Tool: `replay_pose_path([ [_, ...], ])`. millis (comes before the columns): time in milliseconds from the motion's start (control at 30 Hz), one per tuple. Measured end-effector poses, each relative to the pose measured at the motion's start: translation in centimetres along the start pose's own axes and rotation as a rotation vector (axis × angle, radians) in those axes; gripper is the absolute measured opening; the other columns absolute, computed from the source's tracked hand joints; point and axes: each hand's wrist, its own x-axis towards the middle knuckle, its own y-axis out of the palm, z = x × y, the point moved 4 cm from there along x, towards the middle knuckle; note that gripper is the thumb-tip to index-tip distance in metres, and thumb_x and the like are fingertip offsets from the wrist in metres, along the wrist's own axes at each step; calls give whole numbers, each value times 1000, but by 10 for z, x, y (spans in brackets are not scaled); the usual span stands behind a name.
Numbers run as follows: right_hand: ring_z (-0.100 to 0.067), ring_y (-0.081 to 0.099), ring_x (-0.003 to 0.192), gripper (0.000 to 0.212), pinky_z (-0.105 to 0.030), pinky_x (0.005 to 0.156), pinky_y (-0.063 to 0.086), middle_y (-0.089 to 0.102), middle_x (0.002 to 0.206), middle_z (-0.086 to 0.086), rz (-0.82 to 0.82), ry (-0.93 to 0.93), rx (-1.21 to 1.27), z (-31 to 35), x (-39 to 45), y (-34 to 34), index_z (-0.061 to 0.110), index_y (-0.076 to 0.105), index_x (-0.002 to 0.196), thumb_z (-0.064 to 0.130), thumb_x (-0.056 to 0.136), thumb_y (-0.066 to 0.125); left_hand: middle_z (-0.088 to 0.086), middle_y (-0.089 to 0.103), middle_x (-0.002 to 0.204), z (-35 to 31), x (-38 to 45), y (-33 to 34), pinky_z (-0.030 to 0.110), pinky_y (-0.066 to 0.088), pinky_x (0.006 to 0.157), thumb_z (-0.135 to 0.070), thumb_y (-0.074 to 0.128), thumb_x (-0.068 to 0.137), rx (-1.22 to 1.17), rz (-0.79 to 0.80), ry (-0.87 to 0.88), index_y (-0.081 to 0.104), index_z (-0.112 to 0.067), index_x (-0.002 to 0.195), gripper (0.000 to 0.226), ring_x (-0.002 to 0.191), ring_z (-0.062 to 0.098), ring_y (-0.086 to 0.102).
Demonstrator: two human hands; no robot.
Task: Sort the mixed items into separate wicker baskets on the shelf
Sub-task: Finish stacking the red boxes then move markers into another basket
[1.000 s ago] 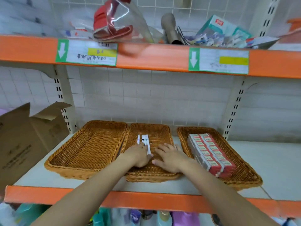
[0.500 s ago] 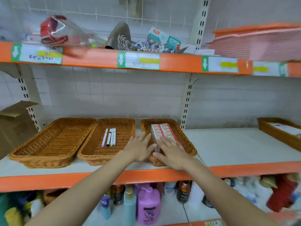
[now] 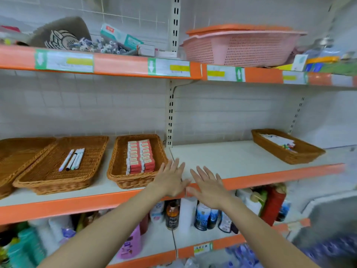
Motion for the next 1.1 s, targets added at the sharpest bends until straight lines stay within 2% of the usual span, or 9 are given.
replay_pose_path([
  [200,-17,-18,147,70,-47,119,-6,-16,161,2,-40,81,-9,-74,18,-14,25,-9,154,57,100,23,6,-16,160,-50,64,-16,41,-8,120,-53,17,101,42,-71,84,-7,-17,153,68,147,24,-15],
  [700,-20,-16,148,68,-48,117,-5,-17,161,-2,-148,379,1,-276,41,-41,22,-10,154,55,101,19,7,-15,160,-196,220,-12,41,-7,120,-54,16,101,-48,35,250,-6,-17,153,68,147,25,-14],
  [933,-22,-15,148,68,-47,119,-4,-16,161,-5,-150,325,-25,-368,39,-50,21,-8,154,53,101,20,6,-16,160,-273,270,-5,40,-7,119,-56,16,100,-86,49,219,-6,-17,153,70,147,24,-15],
  [1100,-21,-10,148,67,-45,119,-1,-11,162,-3,-168,269,28,-435,29,-65,22,-6,155,49,102,25,11,-10,160,-331,303,-14,38,-4,119,-56,19,99,-137,5,155,-3,-11,154,74,148,25,-9],
])
